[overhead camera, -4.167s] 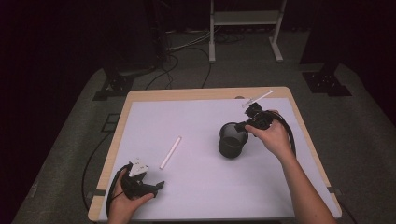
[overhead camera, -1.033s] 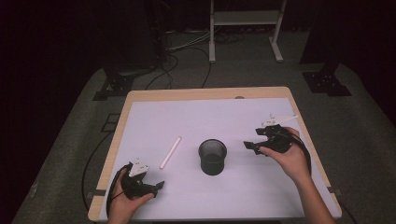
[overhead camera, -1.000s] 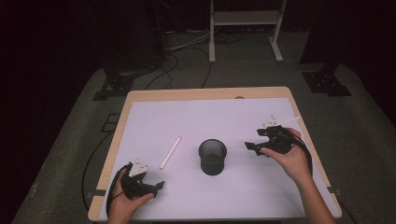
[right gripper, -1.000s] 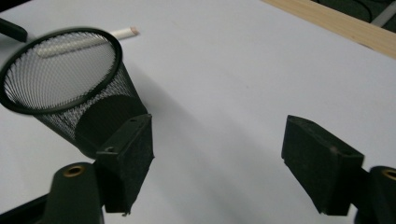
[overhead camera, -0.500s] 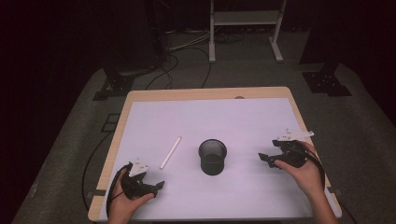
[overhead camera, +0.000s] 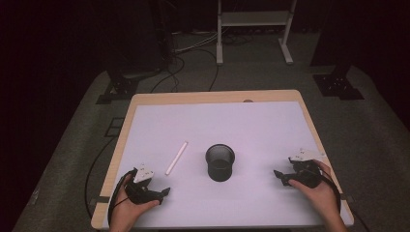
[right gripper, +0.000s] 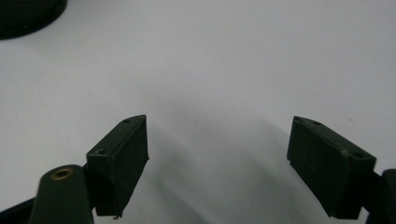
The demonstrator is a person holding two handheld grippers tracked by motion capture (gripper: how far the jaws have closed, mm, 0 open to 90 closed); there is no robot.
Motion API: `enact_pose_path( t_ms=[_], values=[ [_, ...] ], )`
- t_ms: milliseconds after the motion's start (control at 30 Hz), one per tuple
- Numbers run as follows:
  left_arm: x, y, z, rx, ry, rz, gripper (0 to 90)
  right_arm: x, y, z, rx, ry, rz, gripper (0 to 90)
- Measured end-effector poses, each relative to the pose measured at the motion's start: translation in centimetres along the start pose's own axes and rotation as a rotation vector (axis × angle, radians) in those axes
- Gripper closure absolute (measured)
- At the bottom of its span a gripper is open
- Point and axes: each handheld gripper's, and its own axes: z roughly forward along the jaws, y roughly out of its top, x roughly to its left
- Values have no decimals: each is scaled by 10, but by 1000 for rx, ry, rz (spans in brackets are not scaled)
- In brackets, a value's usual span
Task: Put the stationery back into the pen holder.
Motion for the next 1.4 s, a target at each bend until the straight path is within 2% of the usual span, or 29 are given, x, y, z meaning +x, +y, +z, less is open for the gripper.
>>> enact_pose_path(
  t_ms=[133,200,333,533,700,800,867,1100,1400],
  values=[
    [0,0,0,0,1,-2,55,1,-8,3,13,-7,8,192],
    [0,0,0,0,0,-1,55,0,-11,3,-3,-2,22,194],
    [0,0,0,-2,-1,-4,56,-2,-12,4,0,10,40,186],
    [-1,0,-2,-13,4,-2,86,-3,-13,5,-3,14,47,186],
    [-1,3,-7,-22,15,-17,94,-3,-13,5,-4,15,47,186],
    [0,7,-10,-15,12,-26,96,-3,-13,5,-4,16,49,186],
    [0,10,-11,-15,3,-25,136,-3,-13,4,-4,16,50,186],
    [3,23,-12,-1,6,-31,174,-3,-13,5,-5,17,51,186],
    [8,43,-11,28,-1,-33,290,-3,-13,5,-5,17,52,186]
  ],
)
